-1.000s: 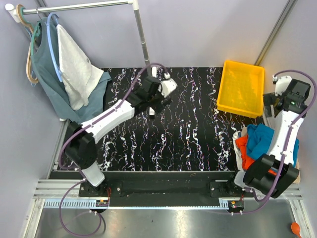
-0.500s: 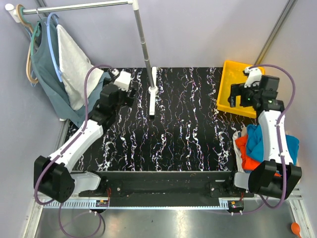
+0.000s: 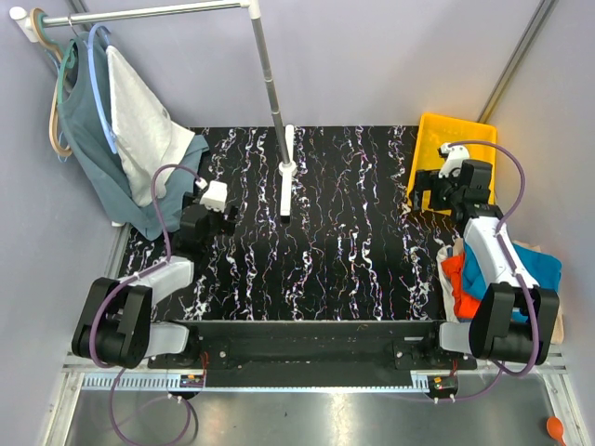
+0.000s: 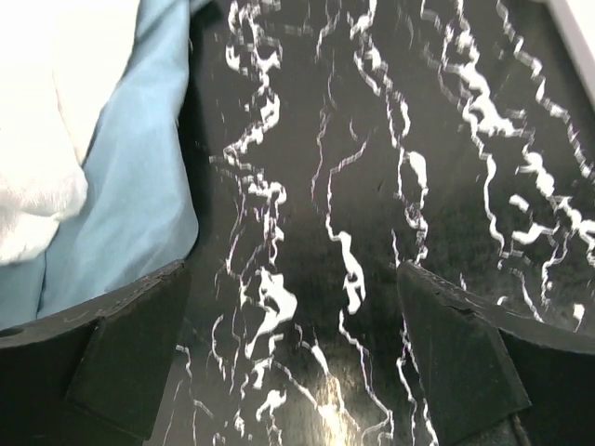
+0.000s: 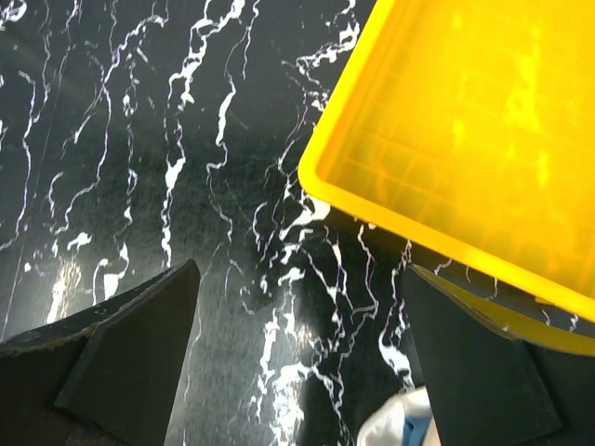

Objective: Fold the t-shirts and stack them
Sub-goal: Neatly place the folded tshirt to the corner, then reset both grippers

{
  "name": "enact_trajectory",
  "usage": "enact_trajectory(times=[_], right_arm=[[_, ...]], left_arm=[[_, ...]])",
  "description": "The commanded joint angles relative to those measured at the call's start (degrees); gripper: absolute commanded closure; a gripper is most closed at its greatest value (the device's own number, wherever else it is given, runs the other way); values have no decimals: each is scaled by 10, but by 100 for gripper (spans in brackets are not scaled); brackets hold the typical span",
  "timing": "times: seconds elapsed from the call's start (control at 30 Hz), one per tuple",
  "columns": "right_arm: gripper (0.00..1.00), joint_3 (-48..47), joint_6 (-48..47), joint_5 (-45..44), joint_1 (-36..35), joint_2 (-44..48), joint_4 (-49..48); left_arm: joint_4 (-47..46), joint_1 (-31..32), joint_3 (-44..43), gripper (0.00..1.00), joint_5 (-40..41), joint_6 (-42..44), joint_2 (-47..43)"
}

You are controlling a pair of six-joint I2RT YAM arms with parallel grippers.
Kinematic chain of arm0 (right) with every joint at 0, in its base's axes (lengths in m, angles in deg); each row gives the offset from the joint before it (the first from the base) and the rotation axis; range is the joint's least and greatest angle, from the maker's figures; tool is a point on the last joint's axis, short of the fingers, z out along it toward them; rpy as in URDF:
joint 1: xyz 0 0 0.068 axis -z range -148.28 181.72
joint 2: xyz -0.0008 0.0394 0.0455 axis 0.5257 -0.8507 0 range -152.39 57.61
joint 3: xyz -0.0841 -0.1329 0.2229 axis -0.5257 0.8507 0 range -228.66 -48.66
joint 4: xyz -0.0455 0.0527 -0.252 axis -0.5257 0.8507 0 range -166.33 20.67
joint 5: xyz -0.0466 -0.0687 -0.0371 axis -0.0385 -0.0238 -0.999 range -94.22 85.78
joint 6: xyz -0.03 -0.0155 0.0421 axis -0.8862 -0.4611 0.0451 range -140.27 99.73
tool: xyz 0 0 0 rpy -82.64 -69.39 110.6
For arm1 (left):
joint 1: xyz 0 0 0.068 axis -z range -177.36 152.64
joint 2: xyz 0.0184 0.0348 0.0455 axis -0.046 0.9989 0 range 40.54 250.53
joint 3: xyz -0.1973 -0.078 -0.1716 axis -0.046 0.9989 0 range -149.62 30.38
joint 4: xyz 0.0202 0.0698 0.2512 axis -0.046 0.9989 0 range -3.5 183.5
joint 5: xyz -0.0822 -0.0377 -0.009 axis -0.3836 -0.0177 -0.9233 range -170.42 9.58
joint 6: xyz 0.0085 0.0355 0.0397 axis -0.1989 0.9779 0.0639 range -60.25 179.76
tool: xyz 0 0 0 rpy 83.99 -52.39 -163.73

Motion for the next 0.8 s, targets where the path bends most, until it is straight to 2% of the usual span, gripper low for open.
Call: enact_trajectory(times=[0.0, 0.03, 0.17, 0.43, 0.5, 0.53, 0.6, 0.63, 0.7, 0.77], right_arm=[[0, 17, 26, -11, -5, -16, -82], [0, 26, 31, -10, -5, -17, -87], [0, 74, 27, -14, -5, 1, -144], [0, 166, 21, 11, -5, 5, -278], [0, 174, 23, 16, -5, -3, -310], [0, 185, 22, 17, -5, -6, -325], [0, 196, 22, 21, -5, -14, -371], [0, 210, 22, 24, -5, -23, -390], [0, 227, 28, 31, -5, -35, -451], [0, 251, 33, 31, -5, -44, -498]], left_arm=[[-194, -9, 58, 1, -34, -9, -1], [-232, -10, 75, 1, -35, -8, 10], [-240, -17, 87, 1, -40, -17, 3], [-339, -51, 141, 1, -54, -49, -5], [-419, -78, 170, 1, -84, -68, 34], [-492, -79, 191, 1, -91, -61, 60], [-409, -79, 172, 1, -98, -65, 31], [-437, -79, 171, 1, -86, -65, 46], [-396, -80, 159, 1, -86, -70, 35], [-410, -82, 155, 1, -77, -75, 46]])
